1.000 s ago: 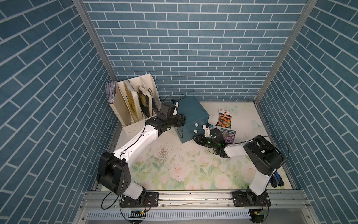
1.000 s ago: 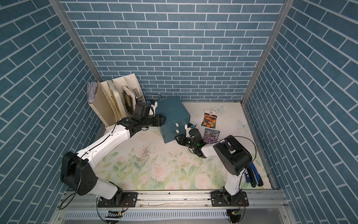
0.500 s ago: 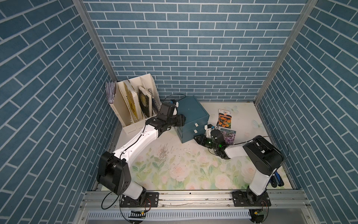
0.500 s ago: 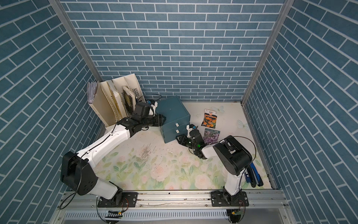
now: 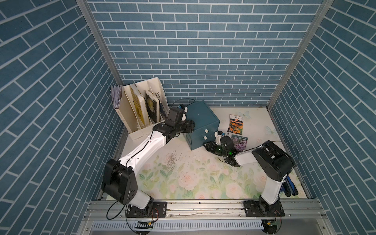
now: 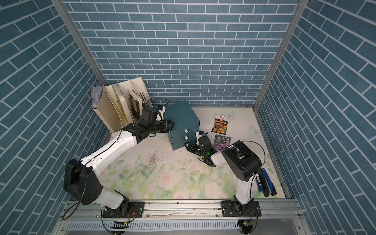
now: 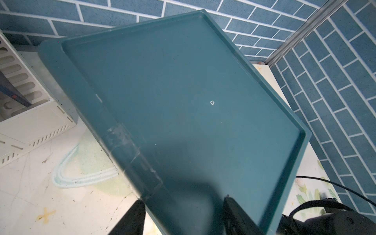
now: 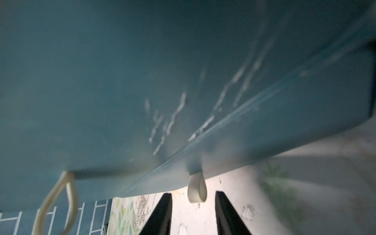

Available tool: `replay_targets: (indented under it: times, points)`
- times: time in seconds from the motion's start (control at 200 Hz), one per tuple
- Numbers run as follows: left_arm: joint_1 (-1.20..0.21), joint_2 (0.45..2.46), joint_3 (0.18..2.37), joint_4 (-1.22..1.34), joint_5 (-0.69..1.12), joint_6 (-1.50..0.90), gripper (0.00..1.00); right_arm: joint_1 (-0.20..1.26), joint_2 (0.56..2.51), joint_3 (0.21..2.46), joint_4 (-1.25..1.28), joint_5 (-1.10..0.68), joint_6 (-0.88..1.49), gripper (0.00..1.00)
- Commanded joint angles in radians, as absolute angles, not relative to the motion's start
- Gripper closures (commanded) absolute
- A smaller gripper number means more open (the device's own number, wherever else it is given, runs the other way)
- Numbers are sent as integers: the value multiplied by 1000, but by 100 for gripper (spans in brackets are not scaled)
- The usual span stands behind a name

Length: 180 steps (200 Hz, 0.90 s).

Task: Take the seed bags out of the drawer
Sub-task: Open the drawer in the storage box.

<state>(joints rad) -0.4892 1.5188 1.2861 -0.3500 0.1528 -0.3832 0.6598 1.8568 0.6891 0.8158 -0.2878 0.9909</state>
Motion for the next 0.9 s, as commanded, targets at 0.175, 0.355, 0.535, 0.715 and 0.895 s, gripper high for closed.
replay_targets:
  times: [0.175,0.355,0.535,0.715,0.895]
  points:
    - [-497,1566,1242,-472,175,-341,36,657,1885,745,837,-267,1007,70]
    - [-497,1565,1243,-475,176,-338,36,656,1893,747,847,-258,1017,90]
    - [-497,1565,1241,-479,174,-337,36,657,1887,737,847,-265,1019,100]
    - [-498,1554,1242,-480,160,-340,36,660,1861,698,848,-282,1015,100]
    - [-497,1539,1243,-480,146,-347,34,685,1812,650,836,-296,1006,100]
